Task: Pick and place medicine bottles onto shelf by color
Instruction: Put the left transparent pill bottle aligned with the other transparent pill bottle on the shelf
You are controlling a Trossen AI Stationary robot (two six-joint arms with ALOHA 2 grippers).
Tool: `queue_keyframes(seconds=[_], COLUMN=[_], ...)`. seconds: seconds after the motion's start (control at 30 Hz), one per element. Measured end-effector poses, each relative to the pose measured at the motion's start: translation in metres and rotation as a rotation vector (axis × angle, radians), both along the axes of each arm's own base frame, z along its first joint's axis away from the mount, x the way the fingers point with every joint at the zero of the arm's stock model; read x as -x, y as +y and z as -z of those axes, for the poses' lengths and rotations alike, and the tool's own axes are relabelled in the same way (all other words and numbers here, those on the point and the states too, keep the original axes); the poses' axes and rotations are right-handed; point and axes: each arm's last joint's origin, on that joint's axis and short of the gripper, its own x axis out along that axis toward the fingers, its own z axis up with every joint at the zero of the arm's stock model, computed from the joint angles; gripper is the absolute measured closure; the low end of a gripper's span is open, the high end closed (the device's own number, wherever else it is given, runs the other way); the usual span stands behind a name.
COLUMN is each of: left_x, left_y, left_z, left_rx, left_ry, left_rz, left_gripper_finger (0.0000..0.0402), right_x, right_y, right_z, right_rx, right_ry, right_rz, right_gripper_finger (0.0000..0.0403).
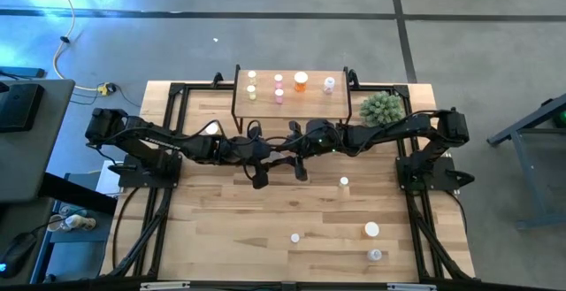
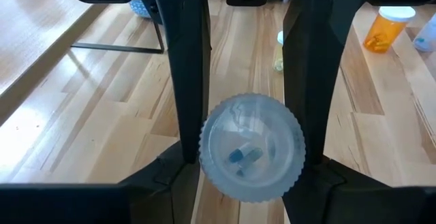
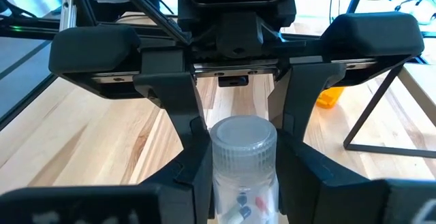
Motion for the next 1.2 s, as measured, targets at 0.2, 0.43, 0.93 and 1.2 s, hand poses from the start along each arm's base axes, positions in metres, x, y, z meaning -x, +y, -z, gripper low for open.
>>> queue_keyframes(seconds=[0.2, 0.43, 0.93, 1.2], left_x=[0.0, -0.001, 0.002, 0.009], left_y=[0.0, 0.0, 0.001, 0.0], left_z=[0.0, -0.003, -0.007, -0.021], left_rx=[-0.011, -0.036, -0.023, -0.024], left_ry=[-0.003, -0.01, -0.023, -0.073], left_rz=[-0.014, 0.004, -0.021, -0.021], left_gripper_finger=[0.0234, 0.0201, 0.0149, 0.0149], right_x=[0.001, 0.001, 0.021, 0.045], right_y=[-0.001, -0.004, -0.015, -0.023], right_z=[-0.001, -0.001, -0.024, -0.049], right_rx=[-0.001, -0.003, 0.037, 0.067], right_ry=[-0.004, 0.001, 0.029, 0.031], right_rz=[0.005, 0.015, 0.09, 0.161], right_gripper_finger=[0.0291, 0.0292, 0.0293, 0.0289])
